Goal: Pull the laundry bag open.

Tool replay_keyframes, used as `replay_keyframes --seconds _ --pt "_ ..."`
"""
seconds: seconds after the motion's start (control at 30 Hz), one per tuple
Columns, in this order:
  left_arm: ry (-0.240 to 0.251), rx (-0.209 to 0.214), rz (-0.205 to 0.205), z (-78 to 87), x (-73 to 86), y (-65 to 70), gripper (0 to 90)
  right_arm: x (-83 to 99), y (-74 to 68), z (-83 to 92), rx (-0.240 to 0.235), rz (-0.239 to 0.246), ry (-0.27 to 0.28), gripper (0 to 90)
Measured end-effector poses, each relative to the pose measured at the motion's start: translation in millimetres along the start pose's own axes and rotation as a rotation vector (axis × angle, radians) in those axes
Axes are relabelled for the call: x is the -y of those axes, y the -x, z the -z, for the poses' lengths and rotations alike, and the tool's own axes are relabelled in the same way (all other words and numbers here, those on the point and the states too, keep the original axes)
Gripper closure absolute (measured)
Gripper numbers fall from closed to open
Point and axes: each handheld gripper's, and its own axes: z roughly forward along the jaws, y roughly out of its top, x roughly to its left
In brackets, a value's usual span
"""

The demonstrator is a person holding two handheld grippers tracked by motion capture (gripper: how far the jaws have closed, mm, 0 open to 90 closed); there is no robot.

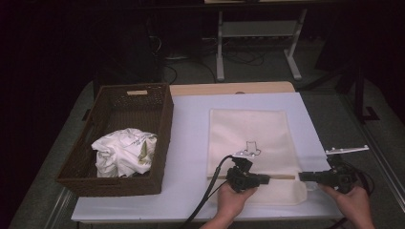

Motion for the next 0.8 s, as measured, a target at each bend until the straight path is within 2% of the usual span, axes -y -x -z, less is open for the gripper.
replay_keyframes --seconds 0.03,0.07,0.1,0.17,0.2,0.23,0.27,0.3,0.33,0.57,0.73,0.8 --pt "-0.003 0.033 0.037 4.8 1.4 -7.4 87.5 2.1 6.4 2.5 -0.024 -0.028 0.005 85.6" --pt "-0.007 0.043 0.037 6.8 2.1 -9.1 87.5 5.5 12.3 4.7 -0.079 -0.054 0.017 85.5" --pt "-0.014 0.03 0.022 8.1 2.3 -7.4 87.5 6.4 12.5 4.1 -0.094 -0.05 0.015 85.5" --pt "-0.01 0.029 0.011 10.6 1.8 -4.4 87.5 3.3 5.6 0.8 -0.05 -0.012 -0.011 85.5" --pt "-0.003 0.037 0.013 12.6 1.3 -4.1 87.5 2.2 5.8 1.4 -0.051 -0.011 -0.002 85.6" --pt "0.004 -0.004 -0.004 15.6 1.5 -2.8 87.5 0.9 6.2 3.4 -0.058 -0.018 0.012 85.6" --pt "0.011 -0.018 -0.006 20.5 1.9 -5.6 87.6 -0.3 3.6 5.2 0.026 -0.003 0.012 85.6" --pt "0.02 -0.013 0.022 26.7 3.6 -12.0 87.5 0.0 6.0 7.8 0.056 -0.004 0.007 85.7" --pt "0.028 -0.017 0.042 32.9 5.7 -17.3 87.5 2.3 12.0 10.9 0.001 -0.036 0.03 85.6" --pt "0.061 -0.076 0.034 69.9 17.2 -25.9 87.5 1.7 12.5 10.8 0.041 -0.019 0.02 85.6" --pt "0.088 -0.113 0.048 97.2 27.8 -35.8 87.4 -0.6 14.0 8.5 0.045 -0.012 0.018 85.5" --pt "0.092 -0.127 0.04 103.7 30.5 -36.9 87.5 -3.0 12.4 6.5 0.046 -0.004 0.015 85.4"
